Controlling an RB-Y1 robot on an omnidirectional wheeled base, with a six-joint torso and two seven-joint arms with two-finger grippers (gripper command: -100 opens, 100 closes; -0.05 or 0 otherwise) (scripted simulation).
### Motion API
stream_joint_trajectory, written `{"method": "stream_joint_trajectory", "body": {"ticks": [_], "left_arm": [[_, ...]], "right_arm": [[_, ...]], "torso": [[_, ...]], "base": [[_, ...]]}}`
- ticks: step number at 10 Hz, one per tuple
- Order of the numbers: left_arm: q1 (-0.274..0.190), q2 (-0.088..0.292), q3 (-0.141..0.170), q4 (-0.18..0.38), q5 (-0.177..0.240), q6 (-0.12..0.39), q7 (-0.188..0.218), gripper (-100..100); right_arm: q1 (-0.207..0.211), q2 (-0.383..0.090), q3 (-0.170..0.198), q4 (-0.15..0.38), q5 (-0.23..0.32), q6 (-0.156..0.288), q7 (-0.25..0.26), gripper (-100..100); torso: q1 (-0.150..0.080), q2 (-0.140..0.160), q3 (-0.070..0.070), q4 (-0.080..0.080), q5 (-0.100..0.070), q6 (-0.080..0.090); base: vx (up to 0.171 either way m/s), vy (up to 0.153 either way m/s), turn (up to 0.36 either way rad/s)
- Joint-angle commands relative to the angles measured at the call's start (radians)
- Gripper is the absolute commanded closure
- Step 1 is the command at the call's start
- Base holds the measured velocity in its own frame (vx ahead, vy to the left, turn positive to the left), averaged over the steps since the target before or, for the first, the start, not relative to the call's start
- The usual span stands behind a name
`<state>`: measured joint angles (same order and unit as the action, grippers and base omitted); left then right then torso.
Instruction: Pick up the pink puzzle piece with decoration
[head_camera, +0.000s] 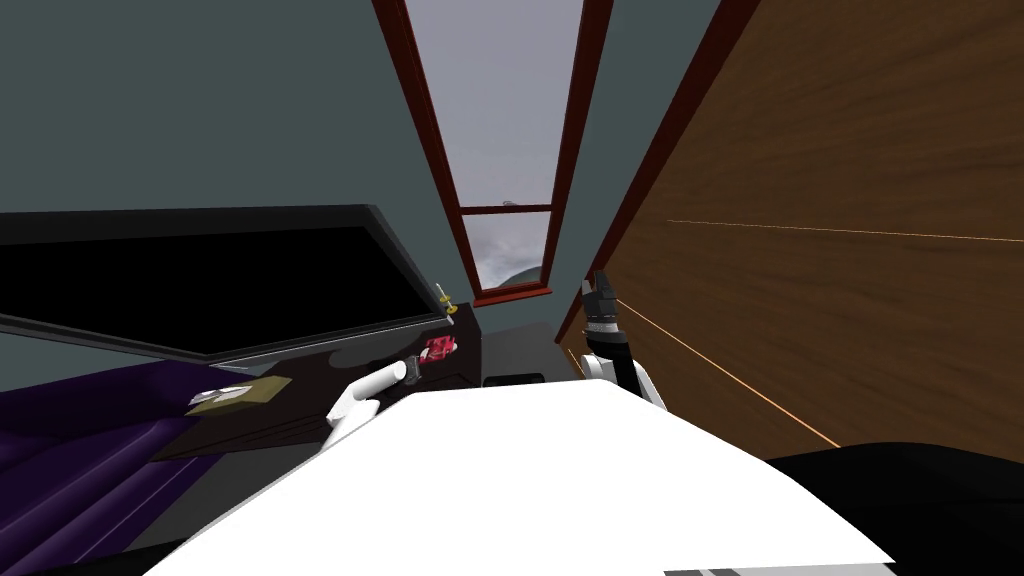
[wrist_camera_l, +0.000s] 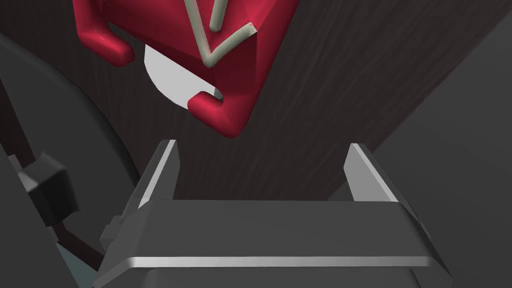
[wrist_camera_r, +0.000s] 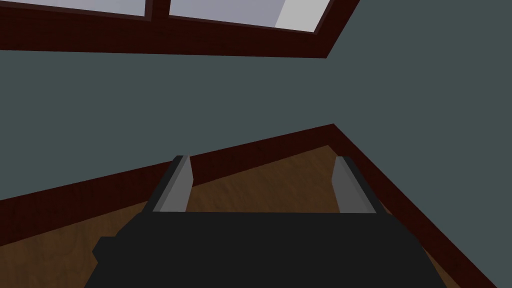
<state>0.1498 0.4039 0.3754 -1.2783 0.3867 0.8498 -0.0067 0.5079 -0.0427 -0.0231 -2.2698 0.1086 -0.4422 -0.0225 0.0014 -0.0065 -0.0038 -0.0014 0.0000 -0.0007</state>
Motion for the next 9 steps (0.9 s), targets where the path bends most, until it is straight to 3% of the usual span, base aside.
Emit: {"method": "stream_joint_trajectory", "body": {"ticks": [1, 5, 6, 7, 8, 9], "left_arm": [[-0.028, 0.003, 0.013, 0.046, 0.008, 0.04, 0.021, -100], [-0.082, 0.03, 0.039, 0.118, 0.025, 0.12, 0.058, -100], [-0.073, 0.025, 0.035, 0.105, 0.023, 0.106, 0.051, -100], [-0.075, 0.026, 0.036, 0.107, 0.023, 0.111, 0.053, 0], [-0.074, 0.018, 0.056, 0.116, 0.031, 0.106, 0.007, -100], [-0.073, 0.011, 0.077, 0.125, 0.038, 0.101, -0.017, -100]], "right_arm": [[0.0, 0.0, 0.0, 0.0, 0.0, 0.0, 0.0, 0], [0.0, 0.0, 0.0, 0.0, 0.0, 0.0, 0.0, 0], [0.0, 0.0, 0.0, 0.0, 0.0, 0.0, 0.0, 0], [0.0, 0.0, 0.0, 0.0, 0.0, 0.0, 0.0, 0], [0.0, 0.0, 0.0, 0.0, 0.0, 0.0, 0.0, 0], [0.0, 0.0, 0.0, 0.0, 0.0, 0.0, 0.0, 0]], "torso": [[0.0, 0.0, 0.0, 0.0, 0.0, 0.0], [0.0, 0.0, 0.0, 0.0, 0.0, 0.0], [0.001, 0.001, 0.001, 0.0, 0.0, 0.0], [0.0, 0.004, 0.002, 0.001, 0.0, 0.0], [0.0, 0.007, 0.004, 0.001, 0.0, 0.0], [-0.001, 0.005, 0.003, 0.001, 0.0, -0.001]], "base": [[0.128, 0.001, 0.036], [0.111, 0.006, 0.027], [0.037, 0.012, 0.001], [0.008, 0.002, -0.001], [0.045, -0.007, 0.111], [0.103, -0.024, 0.214]]}}
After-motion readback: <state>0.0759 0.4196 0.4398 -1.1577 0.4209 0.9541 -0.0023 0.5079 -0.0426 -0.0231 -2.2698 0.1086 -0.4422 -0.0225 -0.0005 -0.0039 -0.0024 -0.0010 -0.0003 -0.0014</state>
